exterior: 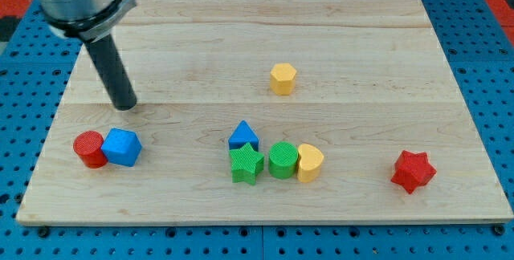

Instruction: Slide the red circle into the red star

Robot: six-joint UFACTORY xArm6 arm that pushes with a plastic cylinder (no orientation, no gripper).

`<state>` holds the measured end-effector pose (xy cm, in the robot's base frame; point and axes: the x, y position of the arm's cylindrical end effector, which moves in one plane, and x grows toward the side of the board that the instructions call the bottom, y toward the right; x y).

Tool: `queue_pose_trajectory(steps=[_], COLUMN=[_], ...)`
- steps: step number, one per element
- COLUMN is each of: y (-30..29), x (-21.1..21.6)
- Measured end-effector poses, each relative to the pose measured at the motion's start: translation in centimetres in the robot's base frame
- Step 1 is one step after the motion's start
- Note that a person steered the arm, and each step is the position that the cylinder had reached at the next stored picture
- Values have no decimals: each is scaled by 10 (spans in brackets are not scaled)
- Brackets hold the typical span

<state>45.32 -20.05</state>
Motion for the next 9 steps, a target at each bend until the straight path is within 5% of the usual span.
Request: queue_pose_trajectory(steps=[3,5,9], y=[-68,-15,-24], x=[103,74,35])
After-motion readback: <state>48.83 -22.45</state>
